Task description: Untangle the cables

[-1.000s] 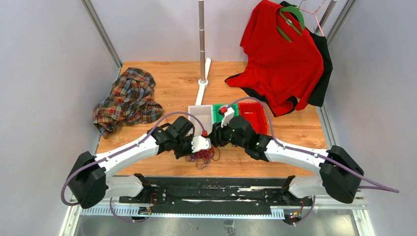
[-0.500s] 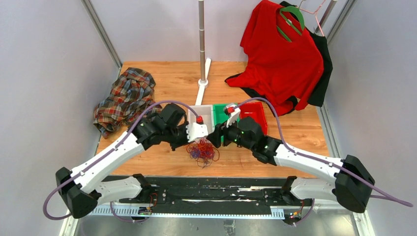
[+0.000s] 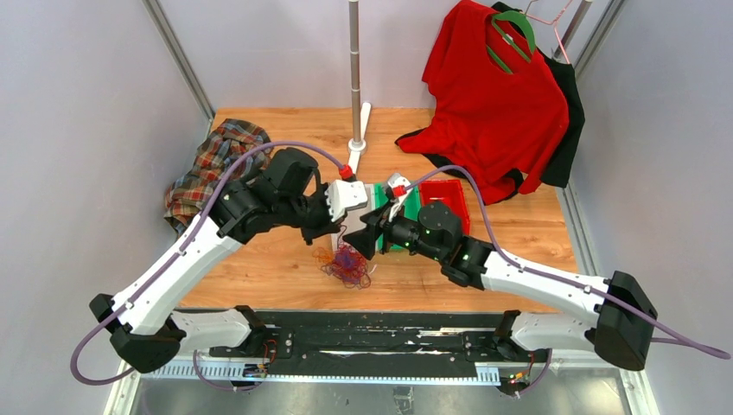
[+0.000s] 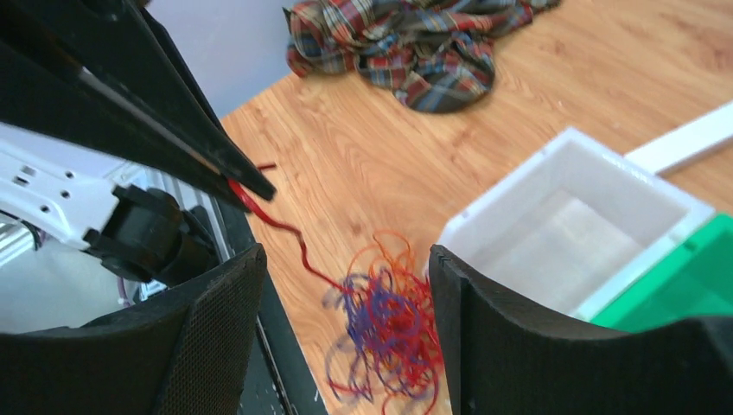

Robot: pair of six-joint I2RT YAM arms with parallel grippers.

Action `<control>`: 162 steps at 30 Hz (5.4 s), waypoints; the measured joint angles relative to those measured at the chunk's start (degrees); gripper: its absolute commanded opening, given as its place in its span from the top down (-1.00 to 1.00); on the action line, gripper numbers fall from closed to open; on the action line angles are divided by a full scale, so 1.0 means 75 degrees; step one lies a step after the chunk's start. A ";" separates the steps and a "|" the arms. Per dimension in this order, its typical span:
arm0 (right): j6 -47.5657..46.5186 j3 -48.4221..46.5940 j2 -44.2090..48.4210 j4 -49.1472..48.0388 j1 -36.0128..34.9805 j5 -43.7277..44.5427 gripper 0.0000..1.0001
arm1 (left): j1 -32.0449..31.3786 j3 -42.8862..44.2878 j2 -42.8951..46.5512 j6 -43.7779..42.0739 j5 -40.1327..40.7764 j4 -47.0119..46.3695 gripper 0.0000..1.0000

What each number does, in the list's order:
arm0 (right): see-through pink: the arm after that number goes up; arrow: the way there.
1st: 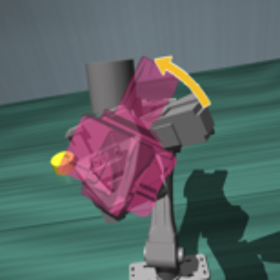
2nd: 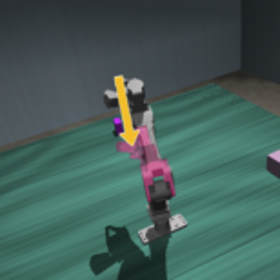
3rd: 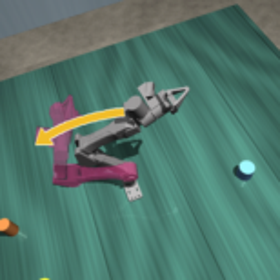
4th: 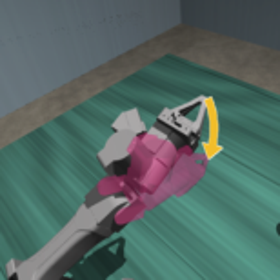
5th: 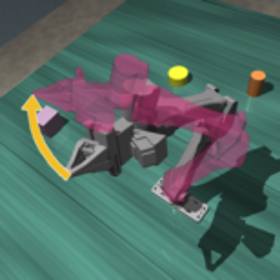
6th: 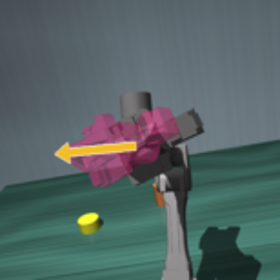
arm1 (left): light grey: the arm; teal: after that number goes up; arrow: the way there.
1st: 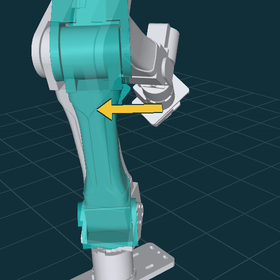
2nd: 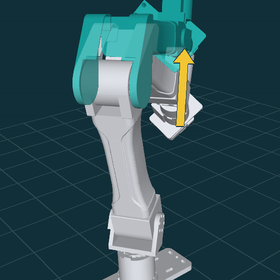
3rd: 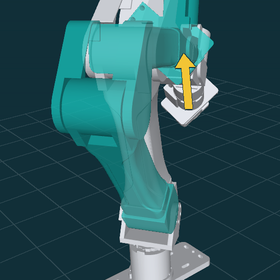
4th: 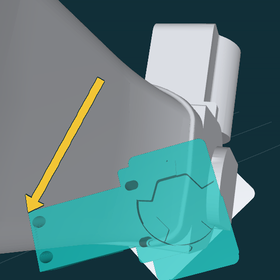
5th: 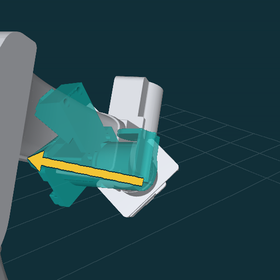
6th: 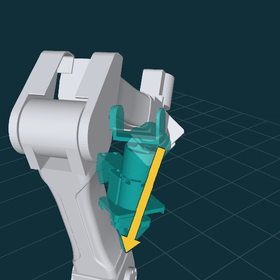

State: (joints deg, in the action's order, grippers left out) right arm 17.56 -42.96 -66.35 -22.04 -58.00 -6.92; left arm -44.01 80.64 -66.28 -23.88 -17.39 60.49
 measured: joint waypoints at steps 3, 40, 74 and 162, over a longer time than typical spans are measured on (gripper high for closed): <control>-0.0038 -0.0358 -0.0318 -0.0245 0.0000 -0.0111 -0.31 | 0.0000 0.0388 -0.0143 0.0076 -0.0096 0.0041 0.99; 0.1239 0.1437 -0.2815 -0.2745 -0.0017 0.0592 0.33 | -0.0006 0.4794 -0.0761 -0.1411 0.4065 -0.2407 0.99; 0.1810 0.2025 -0.3057 -0.3060 -0.0265 0.0845 0.07 | -0.0006 0.7618 -0.2602 -0.3223 0.5616 -1.0104 0.99; 0.1810 0.0423 -0.2148 -0.1064 -0.0367 0.0154 0.92 | 0.1084 -0.2477 0.1562 -0.0734 -0.1571 -0.1929 0.99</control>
State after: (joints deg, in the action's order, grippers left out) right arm 31.14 -39.79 -82.46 -30.02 -60.75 -5.76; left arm -35.88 62.06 -54.57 -29.39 -29.17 46.02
